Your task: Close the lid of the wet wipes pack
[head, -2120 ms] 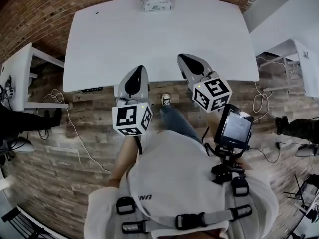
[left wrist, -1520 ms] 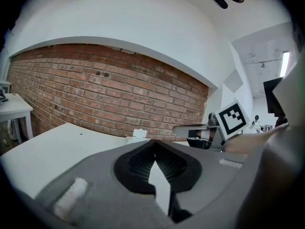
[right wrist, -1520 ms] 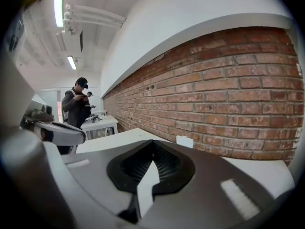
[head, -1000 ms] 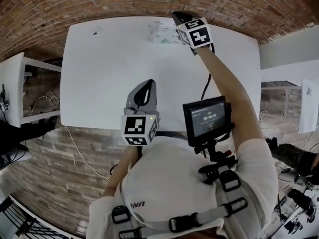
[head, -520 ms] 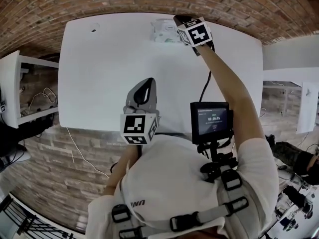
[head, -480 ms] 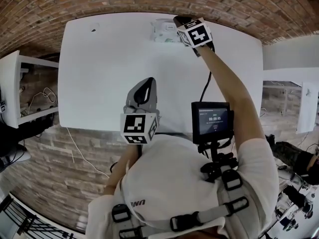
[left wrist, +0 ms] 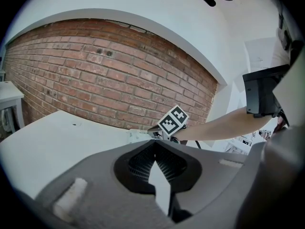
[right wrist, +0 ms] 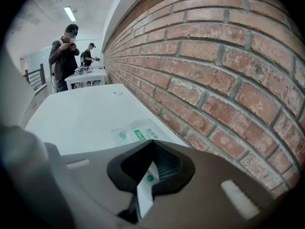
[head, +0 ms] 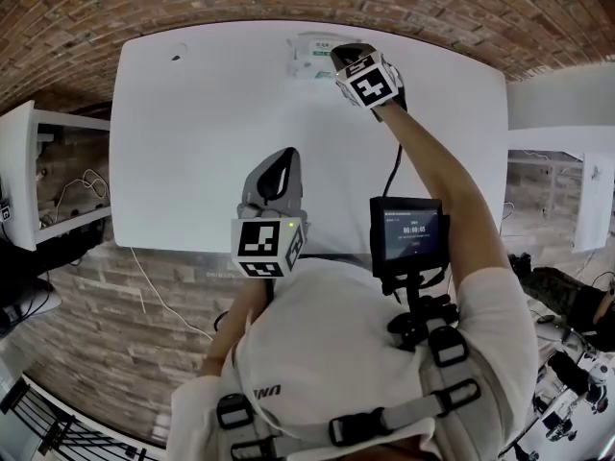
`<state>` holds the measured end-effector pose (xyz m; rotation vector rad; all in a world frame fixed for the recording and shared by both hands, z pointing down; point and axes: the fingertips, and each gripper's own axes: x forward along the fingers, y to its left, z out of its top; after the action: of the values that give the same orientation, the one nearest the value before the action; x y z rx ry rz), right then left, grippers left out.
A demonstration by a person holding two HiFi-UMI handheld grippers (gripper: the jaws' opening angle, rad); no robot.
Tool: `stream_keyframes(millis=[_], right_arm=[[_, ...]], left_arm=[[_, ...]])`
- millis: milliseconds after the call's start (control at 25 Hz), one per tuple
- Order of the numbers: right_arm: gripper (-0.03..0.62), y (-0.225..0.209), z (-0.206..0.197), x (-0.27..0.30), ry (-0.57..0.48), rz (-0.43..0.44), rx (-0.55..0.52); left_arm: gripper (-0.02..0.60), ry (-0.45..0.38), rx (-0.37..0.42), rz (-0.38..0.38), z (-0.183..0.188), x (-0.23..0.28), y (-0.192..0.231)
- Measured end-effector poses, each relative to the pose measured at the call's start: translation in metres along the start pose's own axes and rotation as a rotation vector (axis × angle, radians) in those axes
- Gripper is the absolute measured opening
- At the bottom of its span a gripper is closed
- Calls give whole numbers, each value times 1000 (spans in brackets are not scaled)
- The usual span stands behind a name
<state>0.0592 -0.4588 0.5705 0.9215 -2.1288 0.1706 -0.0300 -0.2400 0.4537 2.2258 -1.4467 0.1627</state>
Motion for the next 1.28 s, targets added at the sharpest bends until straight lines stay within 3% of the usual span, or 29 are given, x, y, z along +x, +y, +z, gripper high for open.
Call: stream_keyframes(millis=[440,680,880,1040,1280], right_arm=[[5,8,-3,5,26,-8,11],[6,1,12,-16,-119,-45,37],[6,21,27,-82,-253,44,216],[6,59,7,-137,-299,106,356],[6,100,-19,-196,-376,23,490]], left_arm=[[0,-6,1,0,0,-1,-1],[0,-33,1,2,7,-4,1],[0,-61,4,-11,16,0,-1],[0,-90,22,-45,27,5,-9],[0,-107,60,-101,32,7,-35]])
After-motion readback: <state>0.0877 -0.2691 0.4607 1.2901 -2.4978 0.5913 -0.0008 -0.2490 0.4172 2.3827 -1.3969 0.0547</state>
